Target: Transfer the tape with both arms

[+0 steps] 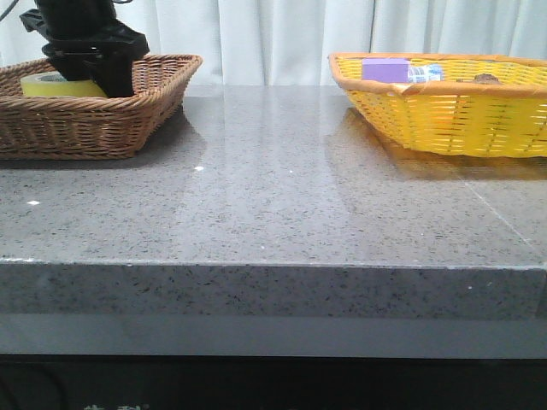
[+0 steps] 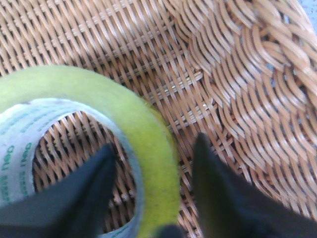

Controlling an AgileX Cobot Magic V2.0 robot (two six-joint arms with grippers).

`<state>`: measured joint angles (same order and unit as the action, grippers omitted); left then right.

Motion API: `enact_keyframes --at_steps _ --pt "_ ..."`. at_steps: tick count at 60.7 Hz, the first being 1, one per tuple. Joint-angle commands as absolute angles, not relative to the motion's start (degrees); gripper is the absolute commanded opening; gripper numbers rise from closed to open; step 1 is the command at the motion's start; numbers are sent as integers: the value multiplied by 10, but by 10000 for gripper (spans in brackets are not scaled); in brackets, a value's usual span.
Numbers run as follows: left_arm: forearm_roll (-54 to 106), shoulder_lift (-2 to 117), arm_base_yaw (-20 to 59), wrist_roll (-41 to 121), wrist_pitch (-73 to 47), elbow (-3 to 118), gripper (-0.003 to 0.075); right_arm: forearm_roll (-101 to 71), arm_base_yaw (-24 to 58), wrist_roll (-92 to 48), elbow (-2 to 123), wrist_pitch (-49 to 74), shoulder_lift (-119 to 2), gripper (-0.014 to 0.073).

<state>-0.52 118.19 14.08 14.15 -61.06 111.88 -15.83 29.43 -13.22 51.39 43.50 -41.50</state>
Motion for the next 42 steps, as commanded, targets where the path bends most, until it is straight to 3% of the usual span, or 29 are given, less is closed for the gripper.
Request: enact_keyframes --at_steps 1,30,42 --pt "-4 1145 140 138 -602 1139 442 -168 293 -135 528 396 -413 410" --pt "0 1024 140 54 -637 1136 442 -168 293 -135 528 396 -413 410" --pt "31 907 140 50 -590 1042 441 -168 293 -135 528 396 -413 410"
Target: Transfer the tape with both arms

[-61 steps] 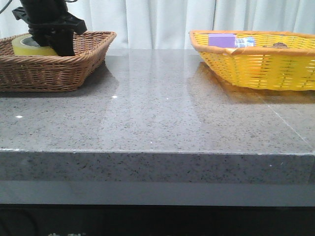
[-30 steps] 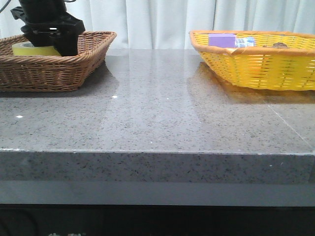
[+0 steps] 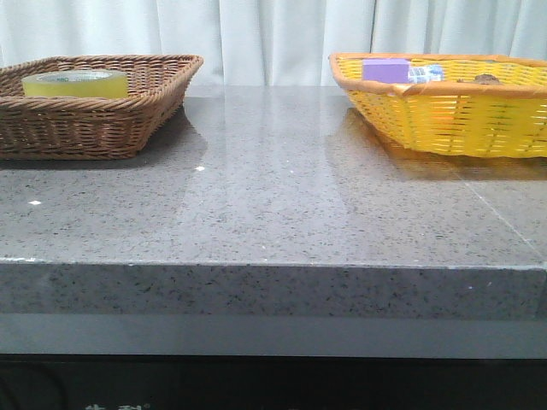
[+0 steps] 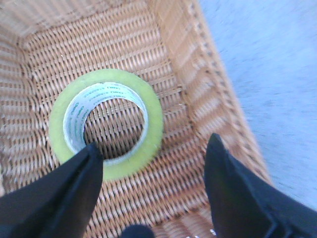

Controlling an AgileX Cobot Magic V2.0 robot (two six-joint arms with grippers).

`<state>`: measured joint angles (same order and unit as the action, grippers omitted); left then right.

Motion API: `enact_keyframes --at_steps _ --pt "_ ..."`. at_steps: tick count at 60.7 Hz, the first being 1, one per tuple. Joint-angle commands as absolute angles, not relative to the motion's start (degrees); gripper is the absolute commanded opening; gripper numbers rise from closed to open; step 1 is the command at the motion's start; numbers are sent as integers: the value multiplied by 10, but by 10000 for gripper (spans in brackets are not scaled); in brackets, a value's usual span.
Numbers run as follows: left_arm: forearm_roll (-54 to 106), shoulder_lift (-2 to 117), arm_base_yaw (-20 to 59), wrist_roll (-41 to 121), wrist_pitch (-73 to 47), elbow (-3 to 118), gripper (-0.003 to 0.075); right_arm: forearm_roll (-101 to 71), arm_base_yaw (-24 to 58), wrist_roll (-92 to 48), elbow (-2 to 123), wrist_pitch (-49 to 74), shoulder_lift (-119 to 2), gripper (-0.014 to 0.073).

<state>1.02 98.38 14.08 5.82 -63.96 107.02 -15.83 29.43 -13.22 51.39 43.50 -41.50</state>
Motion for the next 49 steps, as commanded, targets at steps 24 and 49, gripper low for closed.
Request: enact_keyframes --at_steps 24,49 --pt "54 613 140 51 -483 703 441 -168 293 -135 528 396 -413 410" --pt "55 360 140 51 -462 494 441 -168 293 -135 528 397 -413 410"
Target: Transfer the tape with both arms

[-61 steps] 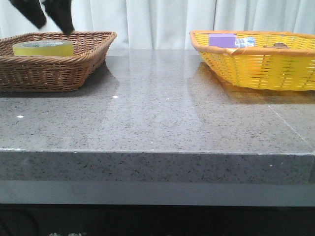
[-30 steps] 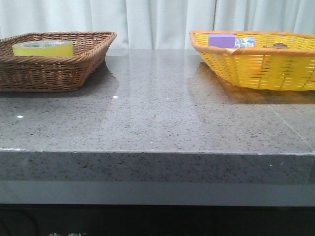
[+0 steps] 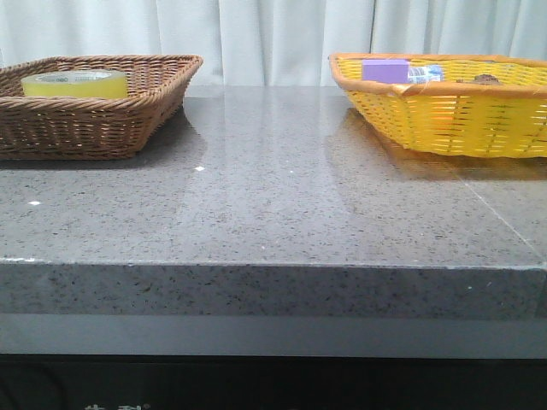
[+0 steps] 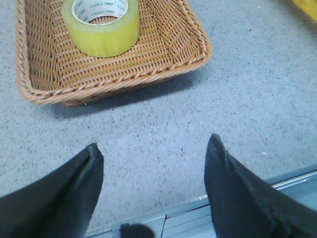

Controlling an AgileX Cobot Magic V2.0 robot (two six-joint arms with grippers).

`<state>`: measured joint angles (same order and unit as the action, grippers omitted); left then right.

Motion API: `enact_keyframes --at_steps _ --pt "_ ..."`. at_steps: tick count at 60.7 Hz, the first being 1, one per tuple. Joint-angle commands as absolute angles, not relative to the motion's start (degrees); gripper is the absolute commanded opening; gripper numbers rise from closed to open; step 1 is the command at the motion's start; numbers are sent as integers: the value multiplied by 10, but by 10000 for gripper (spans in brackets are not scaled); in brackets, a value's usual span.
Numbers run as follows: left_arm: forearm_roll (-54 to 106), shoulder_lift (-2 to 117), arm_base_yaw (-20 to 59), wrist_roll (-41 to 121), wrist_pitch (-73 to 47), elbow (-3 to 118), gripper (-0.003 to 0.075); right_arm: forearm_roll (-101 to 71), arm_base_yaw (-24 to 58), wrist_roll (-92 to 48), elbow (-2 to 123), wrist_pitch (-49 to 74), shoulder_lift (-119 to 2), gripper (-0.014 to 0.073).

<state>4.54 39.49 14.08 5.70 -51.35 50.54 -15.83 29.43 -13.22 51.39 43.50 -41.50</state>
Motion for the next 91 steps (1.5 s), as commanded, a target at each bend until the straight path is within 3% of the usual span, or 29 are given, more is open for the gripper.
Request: enact_keyframes --at_steps 1,29,35,57,60,91 --pt "55 354 140 51 -461 489 441 -168 293 -135 528 397 -413 410" --pt "55 300 140 51 -427 444 440 -168 293 -135 528 398 -413 409" --pt "55 300 140 51 -421 444 402 -168 293 -135 528 399 -413 400" --pt "55 300 140 51 -417 443 17 -168 293 -135 528 399 -413 -76" --pt "55 300 140 51 -417 443 -20 -168 293 -135 528 399 -413 -67" --pt "57 300 140 51 -421 443 -20 -168 293 -135 528 399 -413 -71"
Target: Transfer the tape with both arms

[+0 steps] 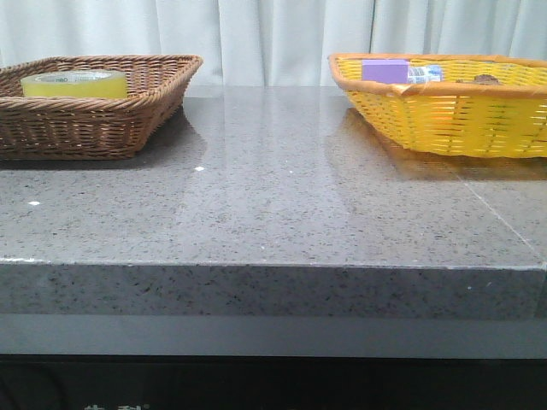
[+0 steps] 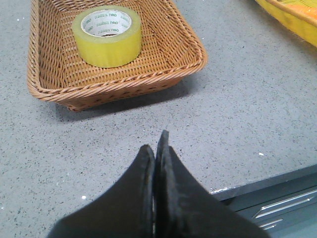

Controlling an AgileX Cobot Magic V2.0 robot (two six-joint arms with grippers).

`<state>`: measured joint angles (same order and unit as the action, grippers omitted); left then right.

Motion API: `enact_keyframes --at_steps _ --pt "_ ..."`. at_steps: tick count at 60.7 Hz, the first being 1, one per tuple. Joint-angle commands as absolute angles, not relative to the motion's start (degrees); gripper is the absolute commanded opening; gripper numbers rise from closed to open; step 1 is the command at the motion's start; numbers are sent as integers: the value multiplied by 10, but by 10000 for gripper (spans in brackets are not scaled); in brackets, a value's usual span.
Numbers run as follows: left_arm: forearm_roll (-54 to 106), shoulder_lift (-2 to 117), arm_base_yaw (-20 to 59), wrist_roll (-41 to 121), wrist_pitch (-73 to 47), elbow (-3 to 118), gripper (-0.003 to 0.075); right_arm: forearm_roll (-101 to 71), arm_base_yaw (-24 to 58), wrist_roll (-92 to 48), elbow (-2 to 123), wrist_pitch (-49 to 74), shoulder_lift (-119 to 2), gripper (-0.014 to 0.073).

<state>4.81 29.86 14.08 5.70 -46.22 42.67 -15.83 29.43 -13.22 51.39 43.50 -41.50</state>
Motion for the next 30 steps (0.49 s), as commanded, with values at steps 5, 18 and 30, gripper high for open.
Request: enact_keyframes --at_steps 5,18,30 --pt "57 300 140 51 -421 443 -20 -168 293 -135 528 399 -413 -71" --pt "24 262 133 53 -383 413 -20 -168 293 -135 528 399 -413 -71" --pt "30 178 93 53 -250 295 -20 -168 293 -135 528 399 -413 -71"
